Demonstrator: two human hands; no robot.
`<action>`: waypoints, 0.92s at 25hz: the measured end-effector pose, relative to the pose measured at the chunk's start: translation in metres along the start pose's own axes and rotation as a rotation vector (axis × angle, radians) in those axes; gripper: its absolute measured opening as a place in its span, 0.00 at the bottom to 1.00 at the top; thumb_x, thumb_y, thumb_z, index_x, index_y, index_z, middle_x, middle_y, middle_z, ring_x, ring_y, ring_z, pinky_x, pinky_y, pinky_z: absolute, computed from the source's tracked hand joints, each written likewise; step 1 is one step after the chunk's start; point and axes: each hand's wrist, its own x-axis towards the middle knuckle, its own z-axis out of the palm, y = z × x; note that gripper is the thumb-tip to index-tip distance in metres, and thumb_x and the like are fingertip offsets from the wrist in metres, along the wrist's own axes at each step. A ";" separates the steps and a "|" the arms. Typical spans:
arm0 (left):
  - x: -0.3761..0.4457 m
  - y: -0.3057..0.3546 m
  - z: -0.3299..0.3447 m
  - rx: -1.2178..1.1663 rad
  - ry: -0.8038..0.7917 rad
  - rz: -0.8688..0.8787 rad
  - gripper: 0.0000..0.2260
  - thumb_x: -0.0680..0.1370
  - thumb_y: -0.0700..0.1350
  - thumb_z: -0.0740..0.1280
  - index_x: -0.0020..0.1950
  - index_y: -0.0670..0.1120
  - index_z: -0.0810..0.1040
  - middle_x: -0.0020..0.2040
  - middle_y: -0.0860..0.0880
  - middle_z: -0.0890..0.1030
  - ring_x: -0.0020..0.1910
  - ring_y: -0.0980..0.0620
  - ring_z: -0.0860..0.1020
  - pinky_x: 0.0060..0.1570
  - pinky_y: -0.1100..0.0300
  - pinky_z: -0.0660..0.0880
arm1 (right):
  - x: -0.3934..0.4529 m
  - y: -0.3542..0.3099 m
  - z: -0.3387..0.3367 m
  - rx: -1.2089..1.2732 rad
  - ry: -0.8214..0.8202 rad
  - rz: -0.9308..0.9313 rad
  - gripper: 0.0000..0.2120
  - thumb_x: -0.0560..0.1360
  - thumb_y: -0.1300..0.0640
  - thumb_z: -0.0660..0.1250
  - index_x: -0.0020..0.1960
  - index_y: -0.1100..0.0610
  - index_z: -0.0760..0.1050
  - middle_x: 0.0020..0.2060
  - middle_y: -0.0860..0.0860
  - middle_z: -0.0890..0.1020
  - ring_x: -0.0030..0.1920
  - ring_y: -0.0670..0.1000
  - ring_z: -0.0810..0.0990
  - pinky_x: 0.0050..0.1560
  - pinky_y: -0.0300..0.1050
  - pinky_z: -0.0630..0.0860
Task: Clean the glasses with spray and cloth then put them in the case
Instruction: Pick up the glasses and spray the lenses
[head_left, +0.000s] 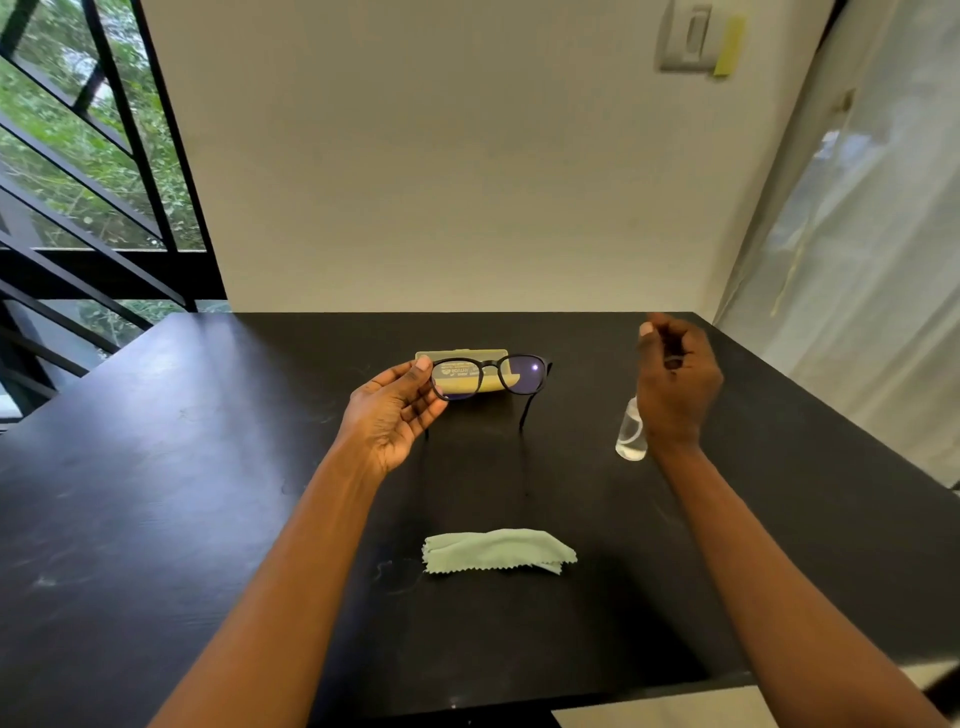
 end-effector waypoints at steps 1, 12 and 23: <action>0.000 0.000 -0.001 -0.002 0.001 0.000 0.05 0.73 0.41 0.69 0.47 0.43 0.79 0.34 0.46 0.84 0.34 0.53 0.83 0.31 0.62 0.80 | 0.001 0.005 -0.006 -0.006 0.036 0.030 0.05 0.76 0.58 0.65 0.50 0.58 0.76 0.43 0.53 0.78 0.42 0.47 0.77 0.42 0.33 0.74; 0.001 -0.004 -0.003 -0.025 0.005 0.014 0.05 0.72 0.42 0.69 0.47 0.44 0.79 0.34 0.47 0.84 0.37 0.52 0.82 0.33 0.62 0.80 | -0.036 0.064 -0.025 -0.345 -0.293 0.222 0.34 0.68 0.54 0.75 0.68 0.51 0.62 0.62 0.57 0.65 0.57 0.52 0.69 0.56 0.47 0.70; -0.001 -0.005 0.000 -0.037 -0.013 0.015 0.05 0.72 0.41 0.69 0.47 0.43 0.79 0.34 0.46 0.84 0.35 0.53 0.83 0.37 0.60 0.81 | -0.040 0.050 -0.023 -0.263 -0.467 0.321 0.41 0.73 0.61 0.68 0.72 0.38 0.46 0.70 0.58 0.64 0.60 0.59 0.74 0.55 0.56 0.75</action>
